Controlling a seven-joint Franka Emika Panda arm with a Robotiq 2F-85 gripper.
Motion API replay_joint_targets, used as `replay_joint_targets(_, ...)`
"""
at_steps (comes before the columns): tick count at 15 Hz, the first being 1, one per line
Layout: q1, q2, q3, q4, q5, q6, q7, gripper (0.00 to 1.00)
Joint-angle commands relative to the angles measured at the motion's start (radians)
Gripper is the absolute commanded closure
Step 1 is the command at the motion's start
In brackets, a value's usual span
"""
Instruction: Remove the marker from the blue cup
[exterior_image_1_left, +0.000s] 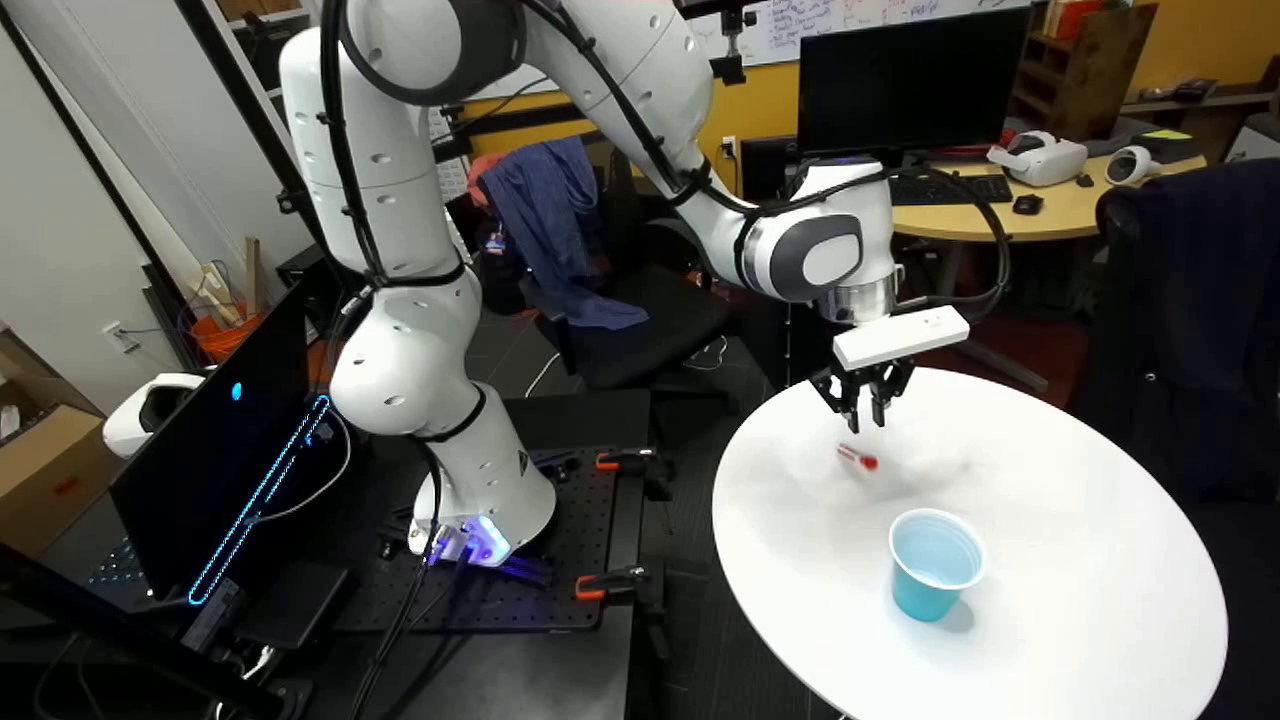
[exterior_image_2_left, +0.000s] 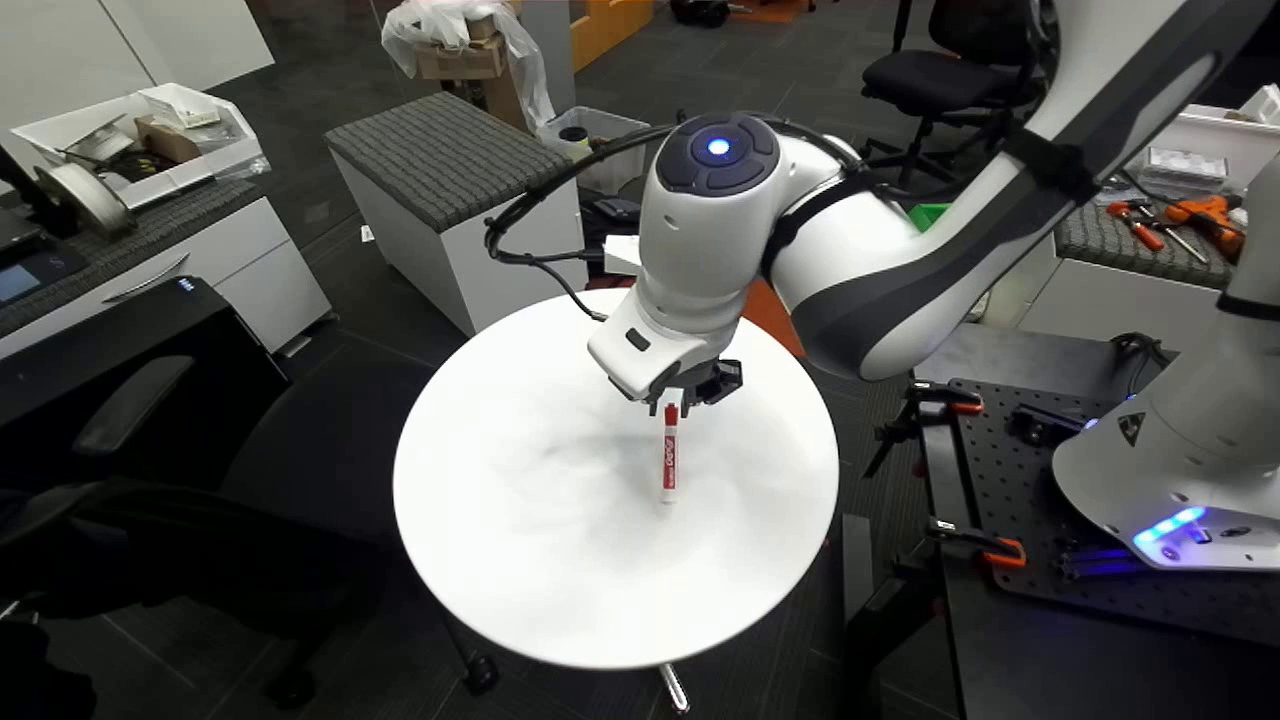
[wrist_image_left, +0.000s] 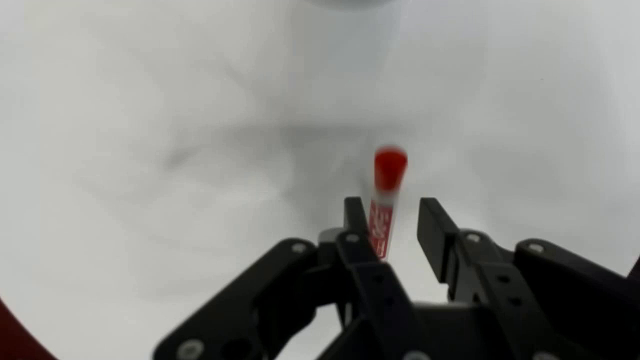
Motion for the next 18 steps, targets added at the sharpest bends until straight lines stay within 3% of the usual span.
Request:
replay_joint_targets(1,0.003,0.001,-0.003,0.004,0.006,-0.006,-0.009,0.59)
replay_joint_targets(2,0.003,0.002,-0.003,0.007,0.007,-0.007,-0.009,0.55)
replay_joint_targets(18,0.003,0.004,-0.003,0.008,0.007,-0.008,-0.009,0.55)
